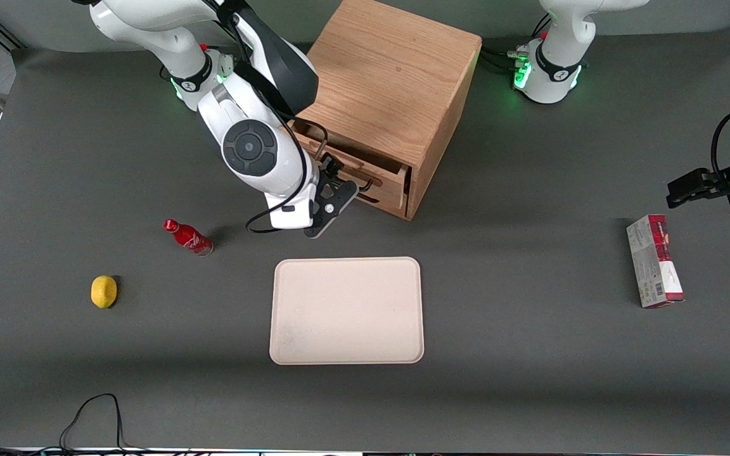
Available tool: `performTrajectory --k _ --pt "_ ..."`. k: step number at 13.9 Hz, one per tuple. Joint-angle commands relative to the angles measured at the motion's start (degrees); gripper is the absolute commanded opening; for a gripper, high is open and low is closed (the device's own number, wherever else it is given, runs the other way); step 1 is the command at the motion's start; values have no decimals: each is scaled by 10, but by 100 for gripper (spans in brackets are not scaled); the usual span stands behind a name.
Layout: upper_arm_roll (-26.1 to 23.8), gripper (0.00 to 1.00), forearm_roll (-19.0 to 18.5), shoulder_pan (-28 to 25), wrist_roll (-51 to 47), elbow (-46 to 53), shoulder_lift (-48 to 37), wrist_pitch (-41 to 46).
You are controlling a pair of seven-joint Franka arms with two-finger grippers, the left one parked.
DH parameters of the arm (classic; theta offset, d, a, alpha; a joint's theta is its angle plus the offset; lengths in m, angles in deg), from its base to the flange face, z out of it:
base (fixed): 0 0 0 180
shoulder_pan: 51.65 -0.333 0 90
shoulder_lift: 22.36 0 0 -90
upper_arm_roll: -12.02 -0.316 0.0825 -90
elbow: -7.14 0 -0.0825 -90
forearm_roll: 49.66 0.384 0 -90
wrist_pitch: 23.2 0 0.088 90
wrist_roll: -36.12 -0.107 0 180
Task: Open upper drawer
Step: 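Hook the right gripper onto the upper drawer's black handle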
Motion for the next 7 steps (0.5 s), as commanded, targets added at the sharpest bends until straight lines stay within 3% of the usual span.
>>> performTrajectory --k 1,7 --pt "5 100 6 -12 12 -24 -11 -13" --pt "5 100 6 -14 26 -47 -23 -20"
